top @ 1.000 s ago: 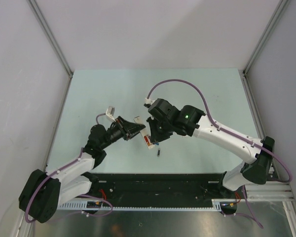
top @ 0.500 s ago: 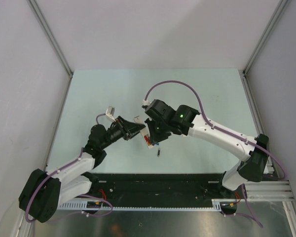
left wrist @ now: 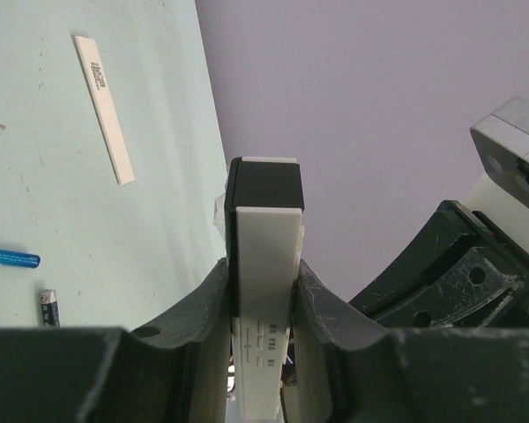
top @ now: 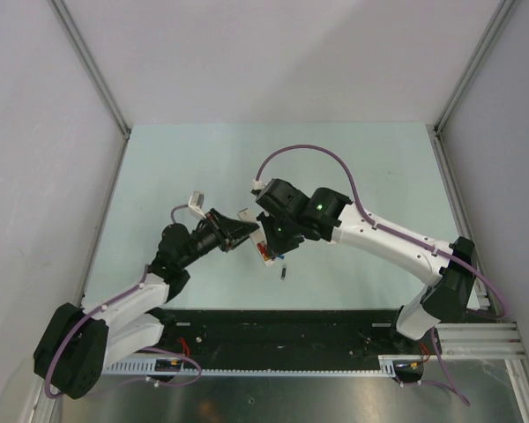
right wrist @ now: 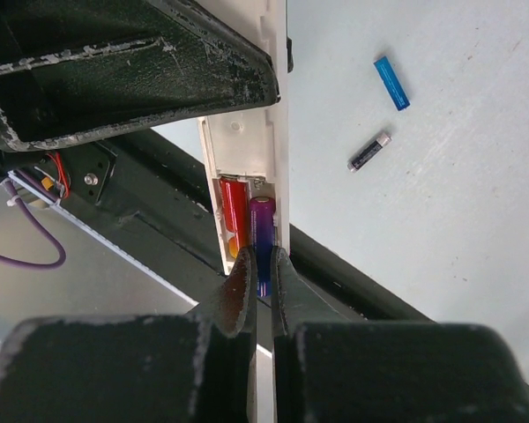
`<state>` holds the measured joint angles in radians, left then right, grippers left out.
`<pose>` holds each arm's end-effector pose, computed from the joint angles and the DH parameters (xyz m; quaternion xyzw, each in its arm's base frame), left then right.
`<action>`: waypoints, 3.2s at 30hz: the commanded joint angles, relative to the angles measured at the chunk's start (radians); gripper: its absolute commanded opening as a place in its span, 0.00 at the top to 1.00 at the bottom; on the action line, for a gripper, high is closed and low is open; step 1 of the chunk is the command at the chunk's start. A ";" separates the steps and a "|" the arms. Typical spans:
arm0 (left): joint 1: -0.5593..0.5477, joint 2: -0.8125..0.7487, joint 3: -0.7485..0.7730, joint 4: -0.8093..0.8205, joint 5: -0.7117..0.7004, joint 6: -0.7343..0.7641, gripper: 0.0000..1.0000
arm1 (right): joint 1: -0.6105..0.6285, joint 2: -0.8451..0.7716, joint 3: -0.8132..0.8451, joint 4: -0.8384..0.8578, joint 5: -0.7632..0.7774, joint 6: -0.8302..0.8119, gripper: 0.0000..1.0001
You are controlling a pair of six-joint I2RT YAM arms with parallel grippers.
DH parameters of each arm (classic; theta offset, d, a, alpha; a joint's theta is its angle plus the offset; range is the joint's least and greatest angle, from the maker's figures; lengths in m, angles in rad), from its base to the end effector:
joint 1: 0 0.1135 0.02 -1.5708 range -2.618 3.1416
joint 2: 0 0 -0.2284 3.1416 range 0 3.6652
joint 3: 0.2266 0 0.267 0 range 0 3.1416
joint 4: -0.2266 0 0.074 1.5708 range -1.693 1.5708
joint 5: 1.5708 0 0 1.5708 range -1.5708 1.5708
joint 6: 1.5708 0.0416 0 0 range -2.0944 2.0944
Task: Load the batteries into the remote control
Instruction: Load the battery into the remote control.
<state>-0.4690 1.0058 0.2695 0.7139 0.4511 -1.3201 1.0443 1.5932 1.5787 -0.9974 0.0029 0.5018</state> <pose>0.2078 -0.1256 0.1736 -0.1453 0.6993 -0.6315 0.3018 0.1747 0.3003 0.3000 -0.2571 0.9262 0.1916 0.1984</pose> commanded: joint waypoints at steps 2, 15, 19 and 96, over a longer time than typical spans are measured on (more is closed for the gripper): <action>-0.007 -0.036 -0.003 0.062 0.015 -0.034 1.00 | -0.003 0.007 0.033 0.016 0.049 -0.016 1.00; -0.010 -0.042 -0.009 0.073 0.021 -0.044 1.00 | -0.010 0.016 0.032 0.054 0.065 -0.023 1.00; -0.010 -0.044 -0.003 0.078 0.029 -0.051 1.00 | -0.012 0.014 0.024 0.046 0.074 -0.037 1.00; 0.041 0.106 0.148 0.145 0.340 -0.076 1.00 | -0.150 -0.633 -0.760 0.905 -0.448 -0.123 0.27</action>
<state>-0.4351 1.1404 0.3893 0.8070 0.7601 -1.3884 0.8963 0.9573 0.8215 -0.1917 -0.4049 0.4171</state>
